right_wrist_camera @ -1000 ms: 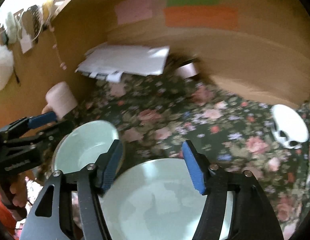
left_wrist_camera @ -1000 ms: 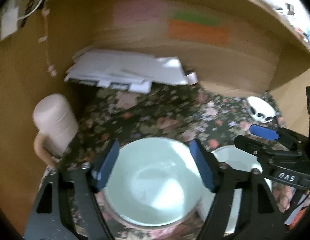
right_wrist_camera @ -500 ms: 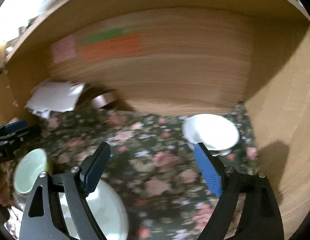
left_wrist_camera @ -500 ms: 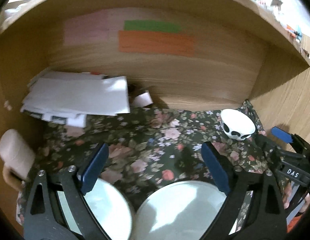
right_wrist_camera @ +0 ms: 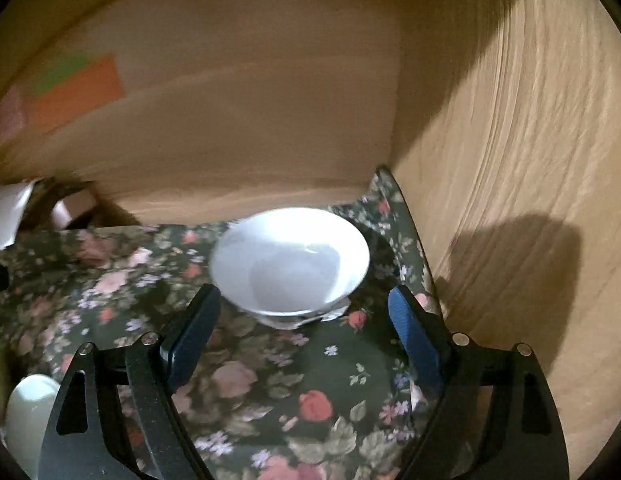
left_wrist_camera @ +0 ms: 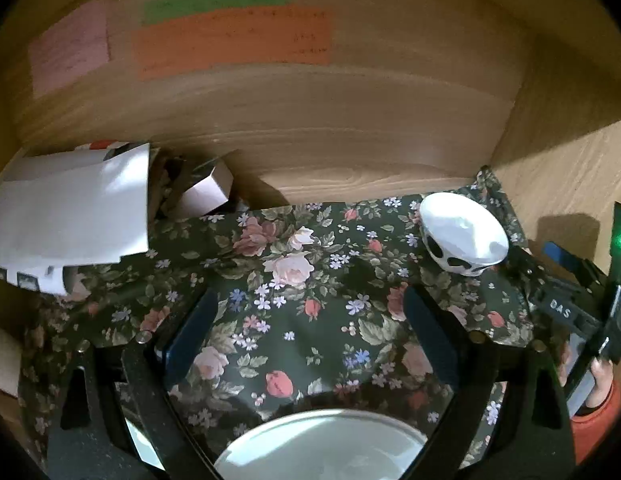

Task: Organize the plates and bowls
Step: 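Move both tools over to the small white spotted bowl, then close both tools on the white bowl rim and lift it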

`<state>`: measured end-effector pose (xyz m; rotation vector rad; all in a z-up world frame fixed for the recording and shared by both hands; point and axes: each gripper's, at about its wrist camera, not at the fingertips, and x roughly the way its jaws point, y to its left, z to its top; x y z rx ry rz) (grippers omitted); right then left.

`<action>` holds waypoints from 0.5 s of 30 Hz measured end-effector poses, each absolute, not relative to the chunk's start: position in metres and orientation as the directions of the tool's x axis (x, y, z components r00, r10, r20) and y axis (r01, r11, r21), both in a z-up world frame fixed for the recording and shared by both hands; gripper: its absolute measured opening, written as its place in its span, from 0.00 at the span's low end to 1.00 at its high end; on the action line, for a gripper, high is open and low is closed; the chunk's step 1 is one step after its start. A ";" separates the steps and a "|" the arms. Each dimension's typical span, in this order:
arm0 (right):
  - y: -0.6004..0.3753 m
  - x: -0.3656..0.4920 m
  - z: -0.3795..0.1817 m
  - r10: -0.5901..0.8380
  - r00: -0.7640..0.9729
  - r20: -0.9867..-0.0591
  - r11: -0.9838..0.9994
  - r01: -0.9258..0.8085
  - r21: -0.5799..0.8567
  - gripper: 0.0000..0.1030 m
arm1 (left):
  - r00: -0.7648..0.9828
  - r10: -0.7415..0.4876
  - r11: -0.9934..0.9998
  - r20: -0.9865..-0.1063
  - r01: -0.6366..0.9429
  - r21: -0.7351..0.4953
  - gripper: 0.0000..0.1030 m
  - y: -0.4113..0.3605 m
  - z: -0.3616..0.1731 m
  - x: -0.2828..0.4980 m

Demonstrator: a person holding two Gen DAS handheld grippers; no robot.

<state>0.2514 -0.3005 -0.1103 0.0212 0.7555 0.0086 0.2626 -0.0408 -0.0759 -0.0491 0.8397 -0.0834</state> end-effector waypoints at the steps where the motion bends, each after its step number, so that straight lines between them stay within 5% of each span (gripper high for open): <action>1: -0.305 0.257 -0.115 0.018 0.717 -0.697 0.999 0.011 0.037 0.80 | 0.663 -0.087 0.996 -0.744 0.055 -0.067 0.92 -0.042 -0.077 0.266; 15: -0.333 0.304 -0.161 0.079 0.610 -0.789 0.986 0.070 0.153 0.45 | 0.632 -0.075 0.990 -0.771 0.137 0.016 0.92 -0.073 -0.096 0.300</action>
